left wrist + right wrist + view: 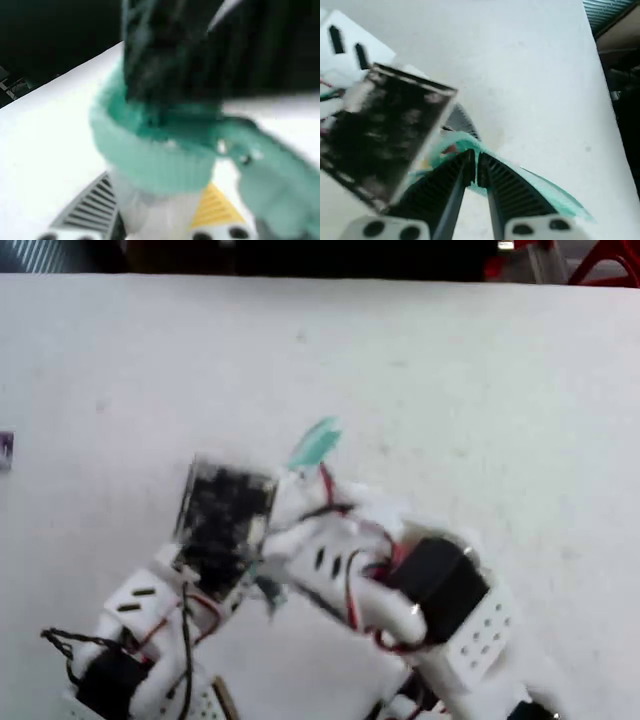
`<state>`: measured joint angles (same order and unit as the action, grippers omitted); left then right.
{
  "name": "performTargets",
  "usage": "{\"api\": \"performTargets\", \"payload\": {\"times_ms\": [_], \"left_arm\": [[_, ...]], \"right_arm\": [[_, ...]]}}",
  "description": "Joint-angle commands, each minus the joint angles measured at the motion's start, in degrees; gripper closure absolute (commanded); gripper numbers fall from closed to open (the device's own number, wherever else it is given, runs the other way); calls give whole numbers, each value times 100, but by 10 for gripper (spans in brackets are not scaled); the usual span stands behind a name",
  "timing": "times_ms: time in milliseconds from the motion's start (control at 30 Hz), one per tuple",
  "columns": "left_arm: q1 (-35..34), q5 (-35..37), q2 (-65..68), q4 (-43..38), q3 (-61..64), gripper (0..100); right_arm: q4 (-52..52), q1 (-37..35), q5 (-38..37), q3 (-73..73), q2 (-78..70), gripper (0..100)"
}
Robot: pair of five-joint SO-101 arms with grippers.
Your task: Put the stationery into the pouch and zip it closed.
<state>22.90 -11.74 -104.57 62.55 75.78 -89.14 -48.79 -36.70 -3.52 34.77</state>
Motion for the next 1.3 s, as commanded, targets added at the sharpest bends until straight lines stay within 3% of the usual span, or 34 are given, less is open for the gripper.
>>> {"api": "performTargets", "payload": {"times_ms": [0, 100, 600, 900, 1267], "left_arm": [[75, -53, -22, -44, -88, 979], [75, -53, -22, -44, -88, 979], [75, -70, -22, -44, -79, 979], [75, -62, -22, -44, -79, 979], [75, -88, -22, -44, -70, 979]], "right_arm": [[-400, 488, -730, -765, 13, 880], [-963, 13, -1292, -958, 40, 769], [-954, 4, -2866, 141, -92, 772], [-963, 22, -3174, 70, -954, 772], [-971, 462, -2910, -378, 558, 774]]}}
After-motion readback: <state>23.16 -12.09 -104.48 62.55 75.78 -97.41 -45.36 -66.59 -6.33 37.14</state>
